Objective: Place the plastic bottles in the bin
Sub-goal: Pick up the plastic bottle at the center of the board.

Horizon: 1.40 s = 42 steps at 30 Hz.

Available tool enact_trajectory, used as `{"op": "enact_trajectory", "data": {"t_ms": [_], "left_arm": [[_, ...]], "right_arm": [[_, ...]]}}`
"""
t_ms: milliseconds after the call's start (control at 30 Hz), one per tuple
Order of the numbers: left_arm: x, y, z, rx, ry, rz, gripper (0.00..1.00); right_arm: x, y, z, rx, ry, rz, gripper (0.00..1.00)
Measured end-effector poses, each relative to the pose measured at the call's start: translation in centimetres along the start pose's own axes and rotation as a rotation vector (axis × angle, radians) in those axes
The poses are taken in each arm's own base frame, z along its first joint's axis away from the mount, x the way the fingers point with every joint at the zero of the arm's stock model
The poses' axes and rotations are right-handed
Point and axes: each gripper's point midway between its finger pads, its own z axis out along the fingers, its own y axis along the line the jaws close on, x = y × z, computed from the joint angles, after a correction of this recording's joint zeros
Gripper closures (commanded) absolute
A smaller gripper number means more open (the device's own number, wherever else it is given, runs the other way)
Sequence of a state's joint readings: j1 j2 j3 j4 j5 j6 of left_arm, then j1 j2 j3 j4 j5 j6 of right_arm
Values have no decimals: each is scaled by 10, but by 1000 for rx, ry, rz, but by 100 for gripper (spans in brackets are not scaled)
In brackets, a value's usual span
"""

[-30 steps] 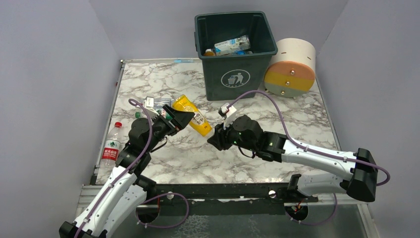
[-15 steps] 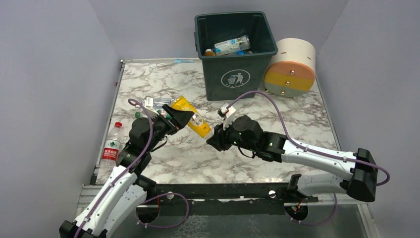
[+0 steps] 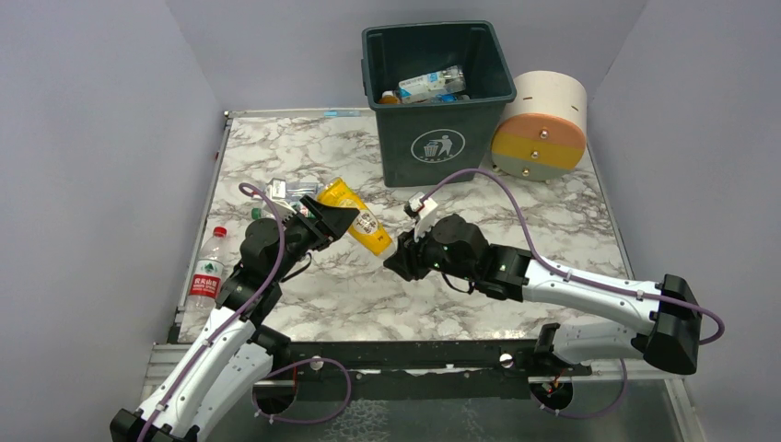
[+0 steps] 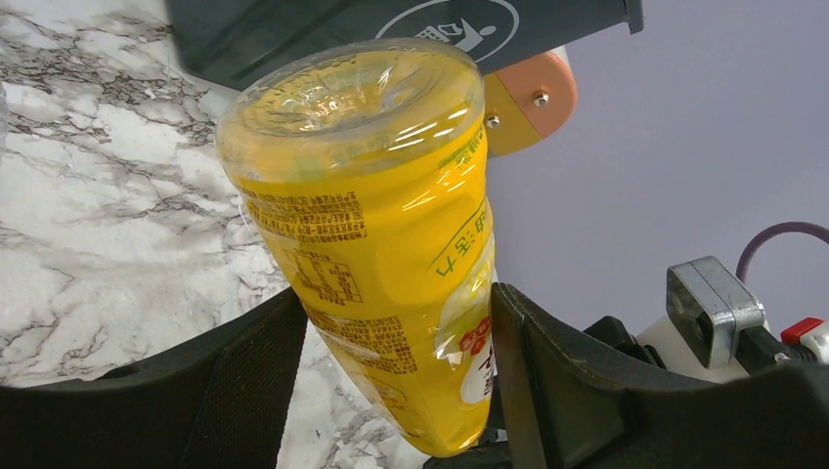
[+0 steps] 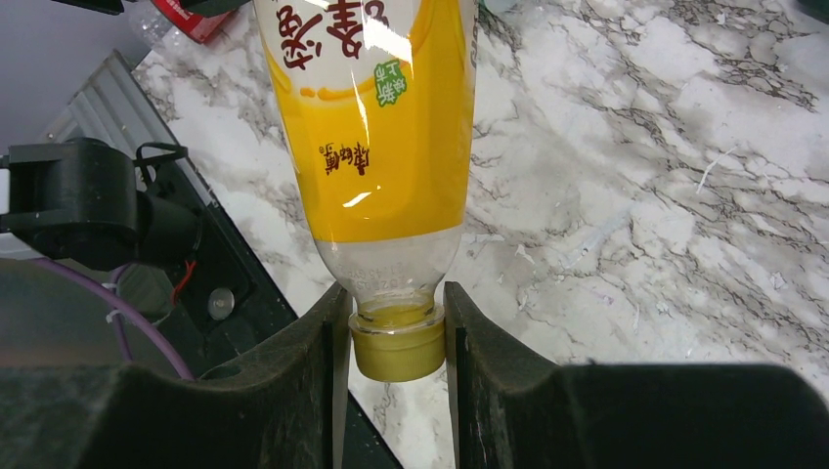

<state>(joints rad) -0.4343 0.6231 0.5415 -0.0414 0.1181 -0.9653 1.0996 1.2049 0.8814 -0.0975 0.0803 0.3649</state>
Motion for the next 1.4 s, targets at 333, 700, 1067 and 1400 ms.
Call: {"op": "enact_trajectory", "data": {"t_ms": [333, 700, 1067, 1400], "left_arm": [[0, 0, 0, 1, 0, -3, 37], [0, 2, 0, -8, -3, 4, 37], [0, 2, 0, -7, -4, 5, 37], [0, 2, 0, -7, -4, 8, 37]], "right_arm": [[2, -1, 2, 2, 6, -1, 60], [1, 0, 2, 0, 4, 0, 34], [1, 0, 2, 0, 1, 1, 17], [1, 0, 2, 1, 1, 1, 0]]}}
